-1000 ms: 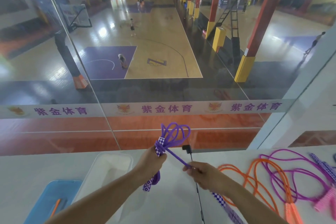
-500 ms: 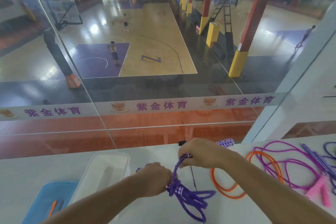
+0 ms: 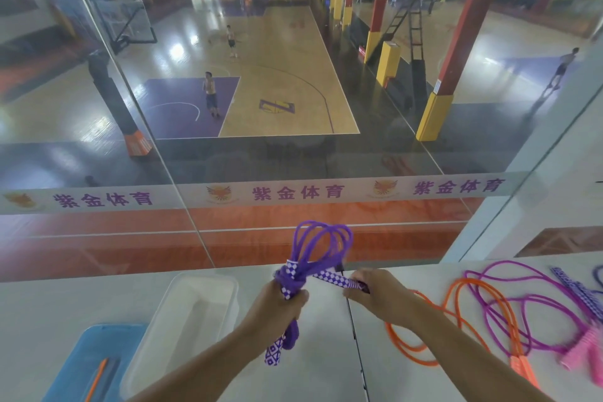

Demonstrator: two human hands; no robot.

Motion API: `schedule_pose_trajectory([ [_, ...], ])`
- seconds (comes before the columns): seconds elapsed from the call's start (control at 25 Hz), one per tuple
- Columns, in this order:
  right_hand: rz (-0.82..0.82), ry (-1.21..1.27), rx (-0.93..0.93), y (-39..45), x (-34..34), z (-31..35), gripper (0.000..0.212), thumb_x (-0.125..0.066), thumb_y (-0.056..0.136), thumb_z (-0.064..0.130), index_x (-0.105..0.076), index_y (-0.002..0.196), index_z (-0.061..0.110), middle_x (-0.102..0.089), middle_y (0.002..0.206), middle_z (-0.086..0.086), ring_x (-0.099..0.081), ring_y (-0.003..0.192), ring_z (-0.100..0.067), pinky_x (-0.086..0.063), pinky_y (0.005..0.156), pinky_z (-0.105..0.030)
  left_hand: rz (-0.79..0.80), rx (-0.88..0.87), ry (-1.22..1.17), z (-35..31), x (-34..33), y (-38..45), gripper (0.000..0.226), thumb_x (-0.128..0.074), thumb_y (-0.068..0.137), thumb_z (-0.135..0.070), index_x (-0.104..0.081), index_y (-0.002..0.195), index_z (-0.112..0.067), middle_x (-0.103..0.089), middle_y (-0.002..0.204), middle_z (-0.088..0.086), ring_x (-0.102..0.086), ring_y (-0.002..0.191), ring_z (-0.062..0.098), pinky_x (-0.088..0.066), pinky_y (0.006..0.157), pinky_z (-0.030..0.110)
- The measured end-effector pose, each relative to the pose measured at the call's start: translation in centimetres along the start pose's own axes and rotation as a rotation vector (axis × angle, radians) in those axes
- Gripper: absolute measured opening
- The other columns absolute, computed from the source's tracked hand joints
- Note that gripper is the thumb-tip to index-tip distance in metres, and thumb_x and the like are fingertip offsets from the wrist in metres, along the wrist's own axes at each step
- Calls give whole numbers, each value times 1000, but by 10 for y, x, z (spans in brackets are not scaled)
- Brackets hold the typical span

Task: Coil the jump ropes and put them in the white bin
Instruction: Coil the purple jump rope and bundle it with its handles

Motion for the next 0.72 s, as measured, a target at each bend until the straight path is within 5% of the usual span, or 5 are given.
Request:
schedule_pose_trajectory([
  [0.08, 47, 24, -107, -4, -10, 4, 26, -59, 95, 42, -60, 80, 20, -57, 72, 4, -51, 67, -10, -34, 59, -23, 52, 136, -203, 10, 1, 6, 7, -62, 88, -12, -56, 86, -9, -61, 65, 6, -53, 59, 16, -45, 64, 34],
  [0.32, 211, 926, -435, -14, -40, 23, 21, -72, 86, 20, -67, 100, 5, -61, 79, -8, -57, 65, -17, -50, 62, -28, 213, 338, -686, 24, -13, 7, 9, -57, 93, 4, -53, 93, -4, -55, 72, 10, -57, 65, 21, -47, 64, 31],
  [0.48, 188, 819, -490, -13, -45, 27, 36, -81, 72, 37, -77, 100, 13, -75, 102, -7, -68, 97, -23, -52, 83, -34, 42, 384, -862, 29, -12, 16, 5, -57, 97, -2, -54, 94, -4, -56, 72, 10, -57, 64, 21, -47, 62, 33],
  [0.6, 280, 637, -424, -17, -43, 32, 32, -75, 83, 42, -77, 98, 14, -70, 88, -4, -60, 79, -16, -43, 71, -27, -69, 407, -842, 39, -7, 23, 5, -58, 98, -5, -56, 94, -5, -56, 69, 9, -55, 62, 20, -46, 59, 33],
  [0.72, 321, 488, -359, -20, -28, 34, 39, -70, 86, 48, -76, 99, 12, -59, 75, 2, -52, 68, -11, -38, 63, -23, -90, 372, -513, 49, -2, 25, 4, -54, 97, -7, -53, 93, -7, -54, 65, 8, -49, 53, 15, -42, 53, 30],
])
Point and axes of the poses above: each hand's wrist, its own y-axis towards the middle knuckle, its own x-axis out of the back of the hand, z = x × y, the point moved 4 cm from there along y, towards the middle knuckle
